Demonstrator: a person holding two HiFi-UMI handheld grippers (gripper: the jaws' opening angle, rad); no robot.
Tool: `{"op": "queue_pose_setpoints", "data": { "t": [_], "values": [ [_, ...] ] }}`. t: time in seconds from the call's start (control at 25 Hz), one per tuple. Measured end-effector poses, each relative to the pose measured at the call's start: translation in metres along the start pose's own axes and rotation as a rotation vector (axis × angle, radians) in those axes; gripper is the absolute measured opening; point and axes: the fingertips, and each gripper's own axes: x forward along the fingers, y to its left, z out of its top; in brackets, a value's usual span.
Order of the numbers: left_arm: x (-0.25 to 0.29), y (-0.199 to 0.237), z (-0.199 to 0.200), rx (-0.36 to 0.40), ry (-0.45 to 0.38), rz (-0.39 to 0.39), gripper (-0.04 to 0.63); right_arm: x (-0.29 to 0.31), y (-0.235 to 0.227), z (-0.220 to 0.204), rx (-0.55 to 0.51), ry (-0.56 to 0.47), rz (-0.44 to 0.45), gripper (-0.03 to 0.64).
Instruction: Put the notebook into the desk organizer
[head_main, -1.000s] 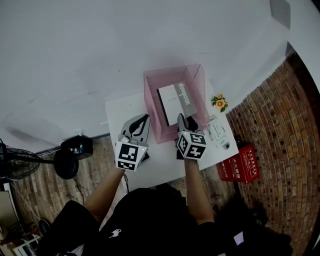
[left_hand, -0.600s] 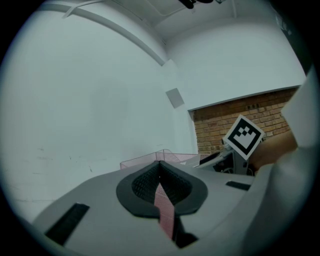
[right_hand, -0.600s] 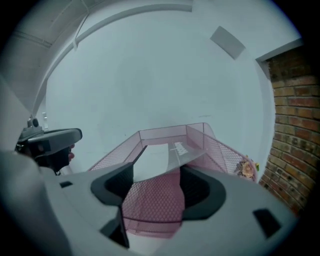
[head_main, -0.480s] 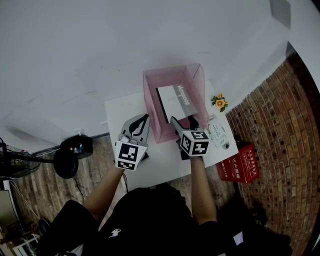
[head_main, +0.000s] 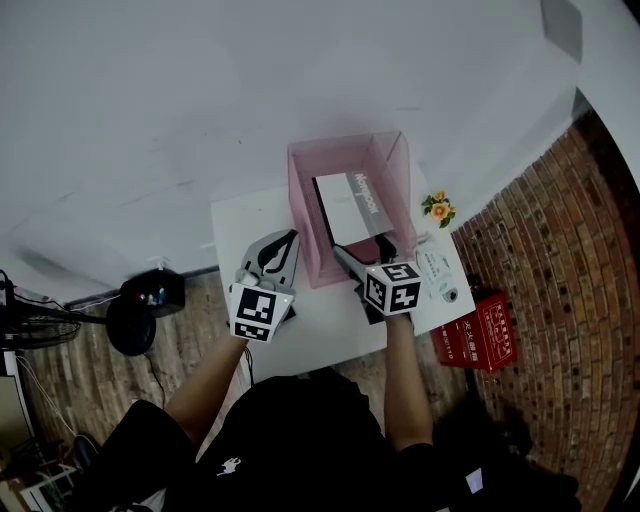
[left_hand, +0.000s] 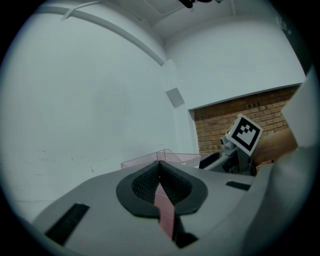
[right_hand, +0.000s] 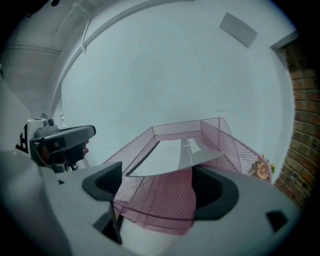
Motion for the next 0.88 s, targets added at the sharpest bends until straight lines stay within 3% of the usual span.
{"op": "queue_pose_setpoints", "data": {
  "t": [0.28,0.52,0.64,0.76,0.8,0.84,0.88],
  "values": [
    [-0.003,0.002,0.0,-0.001,0.0,0.012,0.004,0.0,-0.001,-0.005,-0.111,0.054,-0.055,0.404],
    [-0.002,0.003,0.0,0.0,-0.004,0.009,0.004,-0.001,-0.003,-0.008,-0.129,0.067,-0.076,0.264],
    [-0.003,0.002,0.001,0.002,-0.008,0.005,0.003,-0.003,-0.01,-0.007,-0.132,0.069,-0.114,0.149],
    [-0.004,0.002,0.001,0.003,-0.009,0.003,0.005,-0.008,-0.015,-0.003,-0.134,0.066,-0.145,0.106],
    [-0.005,0.002,0.001,0.004,-0.008,0.002,0.004,-0.009,-0.018,-0.002,-0.146,0.069,-0.167,0.081],
    [-0.005,0.002,0.001,0.004,-0.008,0.002,0.003,-0.011,-0.02,-0.002,-0.164,0.073,-0.192,0.006],
    [-0.006,0.002,0.001,0.004,-0.009,0.001,0.005,-0.012,-0.022,-0.001,-0.184,0.077,-0.213,0.002]
  ]
}}
